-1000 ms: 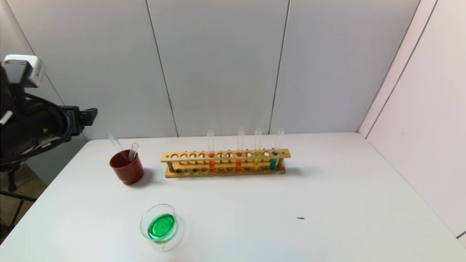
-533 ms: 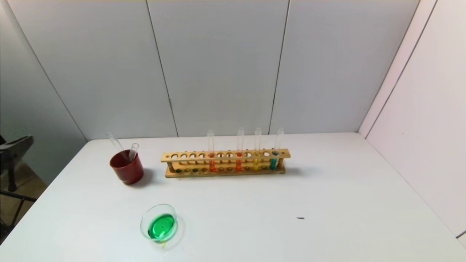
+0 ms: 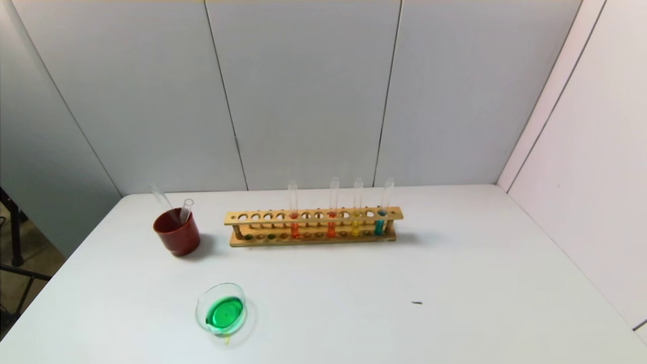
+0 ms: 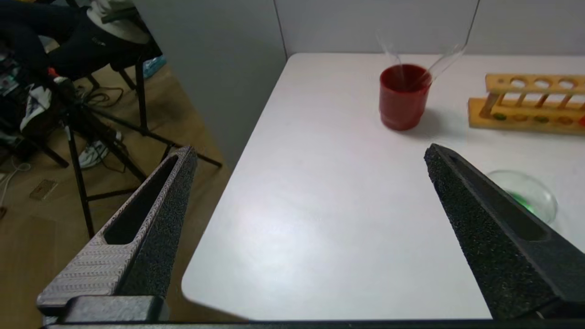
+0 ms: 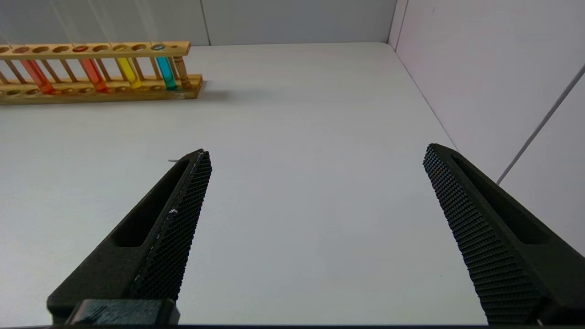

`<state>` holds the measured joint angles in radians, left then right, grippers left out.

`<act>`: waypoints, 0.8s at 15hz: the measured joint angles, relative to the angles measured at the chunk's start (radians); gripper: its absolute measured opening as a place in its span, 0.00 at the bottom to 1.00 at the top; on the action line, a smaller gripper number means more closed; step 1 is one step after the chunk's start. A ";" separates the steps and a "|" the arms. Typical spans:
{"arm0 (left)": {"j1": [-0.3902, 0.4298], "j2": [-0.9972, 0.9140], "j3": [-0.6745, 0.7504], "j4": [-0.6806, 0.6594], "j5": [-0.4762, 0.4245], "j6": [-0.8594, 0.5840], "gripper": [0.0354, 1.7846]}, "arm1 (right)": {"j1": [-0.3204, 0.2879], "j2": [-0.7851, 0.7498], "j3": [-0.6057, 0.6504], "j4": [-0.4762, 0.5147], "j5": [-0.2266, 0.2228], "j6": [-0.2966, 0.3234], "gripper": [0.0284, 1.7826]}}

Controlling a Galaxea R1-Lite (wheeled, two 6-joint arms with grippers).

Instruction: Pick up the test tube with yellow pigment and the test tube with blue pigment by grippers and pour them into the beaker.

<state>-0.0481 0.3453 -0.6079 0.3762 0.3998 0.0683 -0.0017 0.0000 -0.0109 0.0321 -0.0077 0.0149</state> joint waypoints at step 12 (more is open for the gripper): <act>0.052 -0.345 0.582 -0.374 -0.390 0.007 0.98 | 0.000 0.000 0.000 0.000 0.000 0.000 0.95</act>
<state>0.0043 0.0000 -0.0260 0.0017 0.0100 0.0755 -0.0017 0.0000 -0.0111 0.0321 -0.0072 0.0153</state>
